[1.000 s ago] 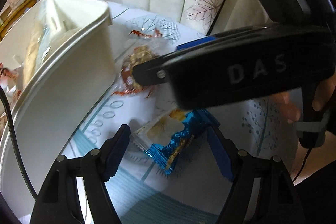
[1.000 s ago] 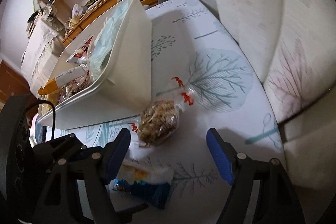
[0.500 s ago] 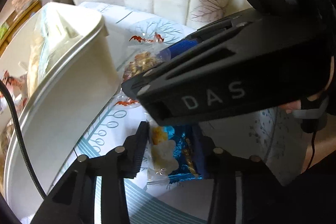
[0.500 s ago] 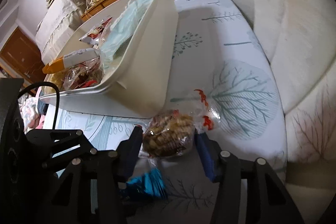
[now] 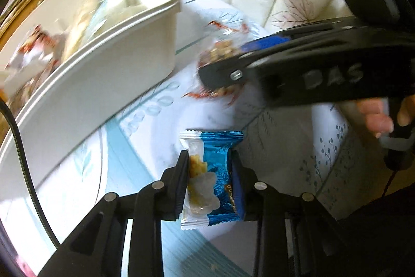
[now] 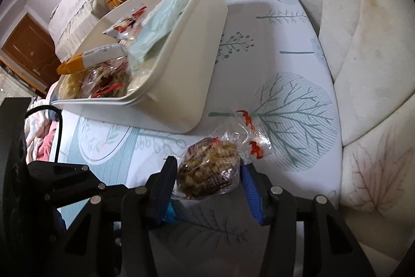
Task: Organize snacks
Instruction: 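Grasp the blue wafer packet with the left tool, then carry the blue packet into the tray and open the left tool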
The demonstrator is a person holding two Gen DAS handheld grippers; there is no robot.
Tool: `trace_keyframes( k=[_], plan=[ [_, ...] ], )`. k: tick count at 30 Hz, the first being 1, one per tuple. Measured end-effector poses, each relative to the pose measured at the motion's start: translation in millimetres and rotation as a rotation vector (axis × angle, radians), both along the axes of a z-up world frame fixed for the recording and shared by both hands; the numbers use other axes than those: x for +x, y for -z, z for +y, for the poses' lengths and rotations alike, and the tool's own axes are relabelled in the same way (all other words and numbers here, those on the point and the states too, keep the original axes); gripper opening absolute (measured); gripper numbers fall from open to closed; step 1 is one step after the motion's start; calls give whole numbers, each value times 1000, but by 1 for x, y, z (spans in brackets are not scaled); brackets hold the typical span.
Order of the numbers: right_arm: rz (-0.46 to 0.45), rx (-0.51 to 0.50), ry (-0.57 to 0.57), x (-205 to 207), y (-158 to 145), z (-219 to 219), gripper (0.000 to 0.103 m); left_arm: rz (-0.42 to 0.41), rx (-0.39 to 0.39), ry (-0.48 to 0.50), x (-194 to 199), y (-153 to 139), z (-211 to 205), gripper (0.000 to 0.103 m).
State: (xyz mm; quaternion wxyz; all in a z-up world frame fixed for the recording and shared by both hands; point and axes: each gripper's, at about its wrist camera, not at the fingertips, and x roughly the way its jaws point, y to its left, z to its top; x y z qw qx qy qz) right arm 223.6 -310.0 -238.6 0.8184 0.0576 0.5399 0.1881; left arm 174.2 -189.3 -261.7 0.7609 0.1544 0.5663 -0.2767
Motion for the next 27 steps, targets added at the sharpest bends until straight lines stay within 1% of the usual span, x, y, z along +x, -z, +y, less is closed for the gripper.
trace_keyframes(
  k=[3, 7, 14, 16, 17, 20, 25, 27],
  plan=[
    [14, 19, -7, -6, -8, -3, 50, 5, 28, -70, -6, -9, 12, 28],
    [15, 51, -16, -18, -23, -7, 50, 0, 6, -160, -11, -30, 32, 28],
    [-30, 107, -52, -25, -50, -2, 50, -54, -24, -295, -9, -77, 70, 28],
    [-48, 124, -65, -24, -58, 0, 50, -80, -35, -325, -2, -90, 68, 28],
    [-61, 133, -75, -23, -62, 2, 50, -101, -45, -352, 2, -98, 75, 28],
    [-102, 149, -106, -19, -72, 9, 50, -130, -81, -409, 12, -112, 78, 28],
    [-143, 162, -124, -12, -79, 19, 50, -179, -126, -474, 38, -129, 79, 28],
    [-155, 172, -124, -8, -80, 24, 50, -197, -150, -503, 50, -131, 83, 28]
  ],
)
